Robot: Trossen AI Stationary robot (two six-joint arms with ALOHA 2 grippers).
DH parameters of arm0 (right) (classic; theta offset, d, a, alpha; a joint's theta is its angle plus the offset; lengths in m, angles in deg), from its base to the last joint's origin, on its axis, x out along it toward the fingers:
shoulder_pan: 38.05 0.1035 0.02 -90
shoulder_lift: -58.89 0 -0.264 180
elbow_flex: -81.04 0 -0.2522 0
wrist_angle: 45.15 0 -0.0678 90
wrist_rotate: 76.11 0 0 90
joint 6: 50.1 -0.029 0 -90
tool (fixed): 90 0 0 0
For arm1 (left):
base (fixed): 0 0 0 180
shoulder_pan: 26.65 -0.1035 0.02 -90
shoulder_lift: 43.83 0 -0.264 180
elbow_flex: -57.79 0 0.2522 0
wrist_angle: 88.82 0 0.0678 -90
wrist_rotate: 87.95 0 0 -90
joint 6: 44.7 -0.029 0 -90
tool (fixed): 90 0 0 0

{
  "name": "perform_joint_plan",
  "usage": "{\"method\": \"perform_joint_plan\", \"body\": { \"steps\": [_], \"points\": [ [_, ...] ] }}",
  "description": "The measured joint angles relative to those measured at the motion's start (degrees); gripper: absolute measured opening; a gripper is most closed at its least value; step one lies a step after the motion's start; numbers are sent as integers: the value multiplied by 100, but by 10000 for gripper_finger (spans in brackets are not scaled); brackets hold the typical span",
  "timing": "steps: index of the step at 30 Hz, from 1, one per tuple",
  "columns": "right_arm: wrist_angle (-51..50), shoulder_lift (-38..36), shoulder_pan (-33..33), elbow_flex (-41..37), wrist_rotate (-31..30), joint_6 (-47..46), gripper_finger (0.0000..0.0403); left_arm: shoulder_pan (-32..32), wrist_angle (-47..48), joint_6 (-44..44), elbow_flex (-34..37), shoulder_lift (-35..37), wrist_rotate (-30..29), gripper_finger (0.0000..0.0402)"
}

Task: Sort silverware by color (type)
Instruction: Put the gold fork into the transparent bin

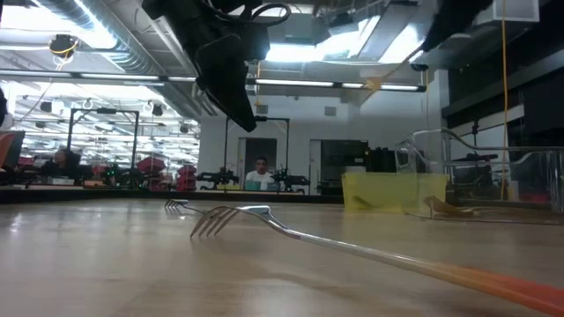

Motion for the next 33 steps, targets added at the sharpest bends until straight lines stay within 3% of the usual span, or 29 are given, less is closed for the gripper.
{"method": "perform_joint_plan", "body": {
  "steps": [9, 16, 25, 33],
  "points": [
    [-1338, -118, 1420, -19, -995, -1810, 1, 0, -22, 0, 0, 0, -1, 118],
    [-1532, -316, 2167, -818, -1365, -2972, 1, 0, -28, 0, 0, 0, -2, 118],
    [-1456, -377, 2301, -2062, -1366, -3435, 9, 0, -31, 0, 0, 0, -2, 118],
    [-646, -371, 2301, -2879, -1411, -3414, 11, 0, -37, 0, 0, 0, -15, 118]
  ]
}}
